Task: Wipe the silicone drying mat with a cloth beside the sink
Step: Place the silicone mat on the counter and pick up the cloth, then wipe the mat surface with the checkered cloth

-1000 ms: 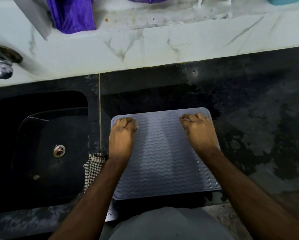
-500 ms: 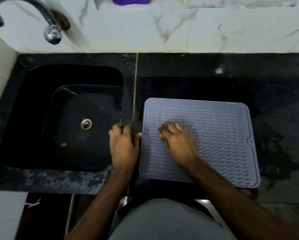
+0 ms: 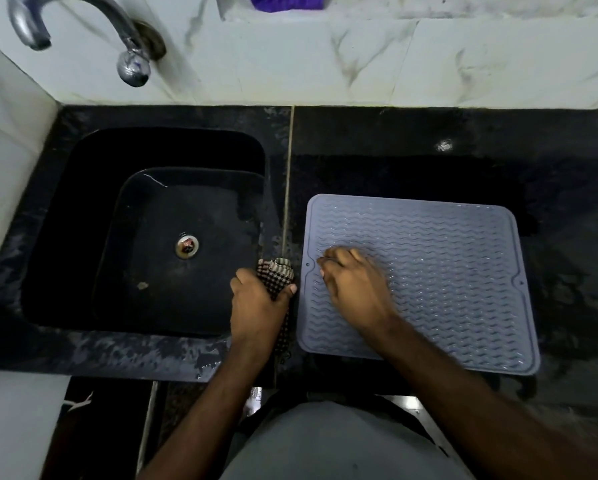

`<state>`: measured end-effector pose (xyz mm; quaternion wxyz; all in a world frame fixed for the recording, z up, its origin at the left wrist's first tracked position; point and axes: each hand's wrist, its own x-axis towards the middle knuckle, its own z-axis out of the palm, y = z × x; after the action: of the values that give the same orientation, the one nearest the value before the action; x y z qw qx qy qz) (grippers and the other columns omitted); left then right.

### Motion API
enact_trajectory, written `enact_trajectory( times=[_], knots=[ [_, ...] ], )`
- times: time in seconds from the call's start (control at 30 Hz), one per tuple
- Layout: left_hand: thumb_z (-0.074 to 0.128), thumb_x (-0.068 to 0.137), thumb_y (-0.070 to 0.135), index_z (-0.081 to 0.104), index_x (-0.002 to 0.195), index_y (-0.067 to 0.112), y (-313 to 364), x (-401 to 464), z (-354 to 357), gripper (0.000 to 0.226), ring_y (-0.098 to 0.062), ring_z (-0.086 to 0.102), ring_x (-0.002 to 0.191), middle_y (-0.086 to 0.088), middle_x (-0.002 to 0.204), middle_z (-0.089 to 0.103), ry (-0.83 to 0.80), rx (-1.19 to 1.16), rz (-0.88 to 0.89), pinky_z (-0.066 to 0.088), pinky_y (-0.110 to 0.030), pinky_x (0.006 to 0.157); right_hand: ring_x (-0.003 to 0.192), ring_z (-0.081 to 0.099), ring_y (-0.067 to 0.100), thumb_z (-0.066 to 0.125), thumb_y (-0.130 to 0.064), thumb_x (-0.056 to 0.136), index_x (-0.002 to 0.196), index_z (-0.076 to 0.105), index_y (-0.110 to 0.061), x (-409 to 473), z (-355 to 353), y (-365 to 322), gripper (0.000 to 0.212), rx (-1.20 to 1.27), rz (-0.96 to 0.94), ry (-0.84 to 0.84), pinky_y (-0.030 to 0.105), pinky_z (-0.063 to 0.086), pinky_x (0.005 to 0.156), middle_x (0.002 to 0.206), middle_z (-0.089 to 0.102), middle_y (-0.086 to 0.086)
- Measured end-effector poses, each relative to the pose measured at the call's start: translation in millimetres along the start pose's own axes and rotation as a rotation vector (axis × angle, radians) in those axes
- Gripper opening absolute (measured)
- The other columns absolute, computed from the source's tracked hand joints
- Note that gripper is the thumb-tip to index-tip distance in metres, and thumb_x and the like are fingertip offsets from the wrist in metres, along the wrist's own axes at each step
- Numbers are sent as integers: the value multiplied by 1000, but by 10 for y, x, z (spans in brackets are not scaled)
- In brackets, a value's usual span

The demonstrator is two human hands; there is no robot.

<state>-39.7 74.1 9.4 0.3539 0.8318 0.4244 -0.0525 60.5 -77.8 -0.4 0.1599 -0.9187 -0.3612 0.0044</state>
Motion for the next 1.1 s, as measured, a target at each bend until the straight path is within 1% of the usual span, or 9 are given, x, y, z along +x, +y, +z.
enact_trajectory(
  times=[0.2,0.4,0.53,0.6,0.67,0.73,0.83,0.97,1.1],
  knots=[
    [78,72,68,44,122,6,47,29,2,87,-39,54,123,-18,128,56,-55,269,-133,51,-52,95,102,57,15,57,-22,96,119,67,-19,-65,3,18,25,192,61,-138,36,52,88,116,61,-4],
    [70,87,56,60,122,7,25,54,39,60,-35,54,114,-16,121,53,-49,271,55,51,-46,95,98,59,14,59,-25,95,130,59,-19,-132,97,-95,36,441,116,-316,34,51,90,119,52,-3],
    [72,90,45,61,102,13,88,15,35,35,-21,63,87,-4,94,67,-35,-42,109,45,-29,70,100,57,14,63,-28,94,124,64,-18,-103,109,-192,32,599,210,-292,23,43,91,113,56,1],
    [71,90,48,58,90,16,158,6,18,34,-19,65,78,2,80,68,-49,-219,71,46,-30,65,97,61,17,58,-38,95,122,65,-16,-86,91,-247,35,712,274,-304,27,47,88,108,65,5],
    [70,86,59,64,91,18,287,-6,-8,42,-22,71,83,-2,83,73,-91,-471,3,58,-41,76,88,66,13,51,-49,95,114,66,-20,-78,30,-292,38,876,389,-263,36,54,82,97,71,-1],
    [67,86,63,69,98,17,435,-3,-18,48,-30,74,93,-8,94,76,-173,-698,-76,59,-54,87,90,67,7,48,-59,94,113,66,-22,-49,-62,-297,45,1009,478,-206,39,55,84,97,72,-5],
    [61,98,45,68,108,5,638,6,-10,41,-36,71,104,-16,105,75,-293,-883,-74,56,-55,95,101,67,3,49,-71,86,117,66,-25,24,-259,-241,58,1222,565,-169,33,53,92,107,73,-9],
    [56,104,25,69,111,10,792,23,15,21,-32,70,109,-12,108,75,-415,-835,115,55,-48,99,104,67,5,54,-88,67,118,64,-30,105,-394,-161,78,1234,657,-142,36,52,96,110,72,-9],
    [57,99,-3,68,114,5,808,76,48,21,-23,69,107,-13,110,73,-475,-728,348,55,-36,96,104,68,9,64,-60,85,115,66,-23,99,-431,-183,47,1311,738,-23,36,52,97,108,74,-4]
  ],
)
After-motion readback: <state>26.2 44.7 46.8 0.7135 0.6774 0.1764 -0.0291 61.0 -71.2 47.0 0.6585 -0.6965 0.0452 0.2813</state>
